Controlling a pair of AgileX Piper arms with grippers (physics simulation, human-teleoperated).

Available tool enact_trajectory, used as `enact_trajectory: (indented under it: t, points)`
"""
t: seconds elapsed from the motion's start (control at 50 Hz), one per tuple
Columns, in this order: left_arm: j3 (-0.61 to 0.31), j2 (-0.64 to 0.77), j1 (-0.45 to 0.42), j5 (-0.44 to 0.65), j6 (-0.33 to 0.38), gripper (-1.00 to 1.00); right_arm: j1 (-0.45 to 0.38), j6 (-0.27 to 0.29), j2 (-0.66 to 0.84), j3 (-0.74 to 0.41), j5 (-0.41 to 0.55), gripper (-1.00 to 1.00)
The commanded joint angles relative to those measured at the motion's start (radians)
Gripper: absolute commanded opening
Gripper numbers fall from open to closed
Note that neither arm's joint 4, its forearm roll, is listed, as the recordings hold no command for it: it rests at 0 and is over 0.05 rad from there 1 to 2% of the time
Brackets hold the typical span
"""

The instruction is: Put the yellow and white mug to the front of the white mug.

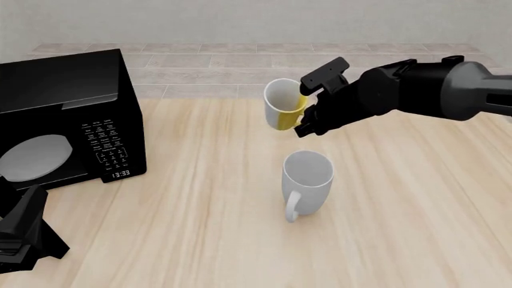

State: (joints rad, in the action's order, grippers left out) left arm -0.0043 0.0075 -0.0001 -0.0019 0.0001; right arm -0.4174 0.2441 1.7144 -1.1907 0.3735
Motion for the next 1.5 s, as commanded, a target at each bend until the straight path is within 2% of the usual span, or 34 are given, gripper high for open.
enact_trajectory:
  t: [0.02,0.54,0.76,0.88,1.5]
  points:
    - [0.000,0.000,0.000,0.000,0.000,1.00,0.040,-0.033,0.026,0.005,-0.026,-1.00]
    - [0.000,0.000,0.000,0.000,0.000,1.00,0.132,-0.038,0.125,-0.006,-0.073,-1.00]
    - [0.000,0.000,0.000,0.000,0.000,1.00,0.137,-0.052,0.157,0.004,-0.091,-1.00]
    - [0.000,0.000,0.000,0.000,0.000,1.00,0.147,-0.036,0.175,0.002,-0.092,-1.00]
    - [0.000,0.000,0.000,0.000,0.000,1.00,0.147,-0.042,0.258,-0.016,-0.107,-1.00]
